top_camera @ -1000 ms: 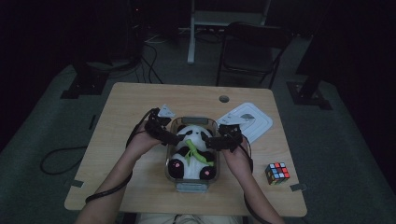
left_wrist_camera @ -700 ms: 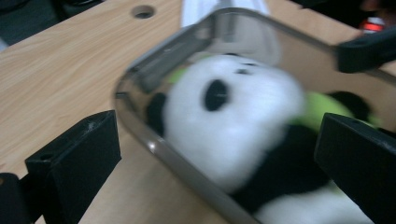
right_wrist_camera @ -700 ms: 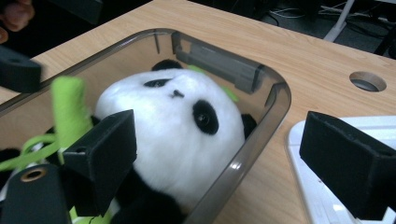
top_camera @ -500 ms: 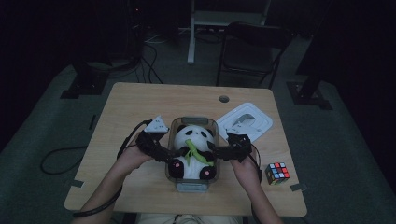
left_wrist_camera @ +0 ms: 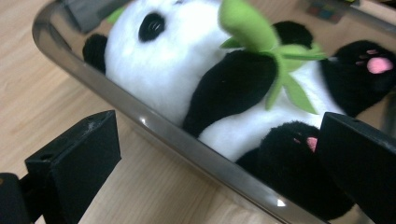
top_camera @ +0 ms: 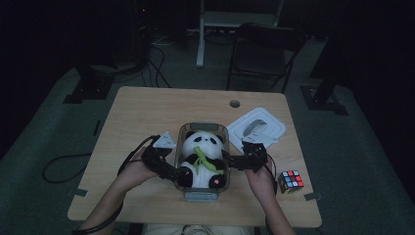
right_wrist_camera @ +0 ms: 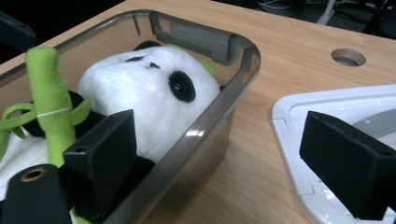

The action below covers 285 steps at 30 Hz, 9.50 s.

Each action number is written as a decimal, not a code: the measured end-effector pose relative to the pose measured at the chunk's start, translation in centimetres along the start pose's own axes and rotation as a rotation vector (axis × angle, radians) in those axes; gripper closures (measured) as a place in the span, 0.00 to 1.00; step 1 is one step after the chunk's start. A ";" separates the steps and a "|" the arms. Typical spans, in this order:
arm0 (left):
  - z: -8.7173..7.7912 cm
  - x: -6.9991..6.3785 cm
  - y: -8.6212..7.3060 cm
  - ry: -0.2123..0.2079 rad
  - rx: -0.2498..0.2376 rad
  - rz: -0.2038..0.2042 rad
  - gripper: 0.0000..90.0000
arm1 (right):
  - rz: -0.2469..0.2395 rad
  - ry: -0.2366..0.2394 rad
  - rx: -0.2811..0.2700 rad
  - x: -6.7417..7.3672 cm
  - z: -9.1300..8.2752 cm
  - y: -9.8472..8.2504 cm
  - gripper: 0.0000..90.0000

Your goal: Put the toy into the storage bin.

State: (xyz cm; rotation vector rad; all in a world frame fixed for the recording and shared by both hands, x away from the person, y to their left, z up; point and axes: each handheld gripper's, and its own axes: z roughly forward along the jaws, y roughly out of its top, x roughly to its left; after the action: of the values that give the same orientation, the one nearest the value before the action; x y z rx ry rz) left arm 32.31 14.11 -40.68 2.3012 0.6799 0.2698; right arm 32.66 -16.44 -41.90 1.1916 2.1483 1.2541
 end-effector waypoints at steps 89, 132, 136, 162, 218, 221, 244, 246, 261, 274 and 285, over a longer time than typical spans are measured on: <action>-1.7 4.1 -3.1 0.026 -0.131 -0.115 0.01 | 0.034 -0.135 0.080 -7.1 -7.0 -4.1 0.37; -1.8 3.2 -2.5 0.014 -0.147 -0.086 0.01 | -0.439 0.549 0.202 6.7 0.1 2.3 0.37; -2.0 2.7 -2.2 -0.009 -0.172 -0.077 0.01 | -0.422 0.580 0.233 6.5 0.9 2.0 0.37; -3.8 -2.7 2.2 -0.171 -0.232 0.087 0.18 | -0.294 0.521 0.091 5.1 -3.1 3.6 0.55; 0.6 -3.3 1.9 -0.209 0.011 0.205 1.00 | -0.250 0.492 0.295 6.0 1.5 2.0 1.00; 0.2 -2.9 1.9 -0.260 -0.044 0.156 1.00 | -0.226 0.506 0.281 5.8 1.0 2.2 1.00; -2.4 0.1 1.3 -0.265 -0.198 0.023 0.28 | 0.022 0.225 0.079 -1.6 -2.6 2.2 0.24; -2.3 0.4 1.0 -0.243 -0.178 0.034 0.19 | 0.039 0.196 0.077 -2.5 -2.6 1.9 0.22; -2.9 3.3 -2.3 -0.099 -0.220 -0.048 0.01 | 0.127 0.033 0.091 -6.1 -0.8 -0.5 0.13; -0.8 5.6 -6.3 -0.066 -0.197 -0.104 0.01 | 0.193 -0.104 0.091 -9.4 1.7 -1.7 0.15; 0.8 5.6 -7.6 -0.092 -0.189 -0.108 0.01 | 0.242 -0.210 0.124 -11.0 5.3 -2.1 0.15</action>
State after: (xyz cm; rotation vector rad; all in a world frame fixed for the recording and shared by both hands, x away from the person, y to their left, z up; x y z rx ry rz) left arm 34.28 21.29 -46.55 2.0763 0.6987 0.1694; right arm 41.43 -23.21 -47.46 1.6000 1.9976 1.0440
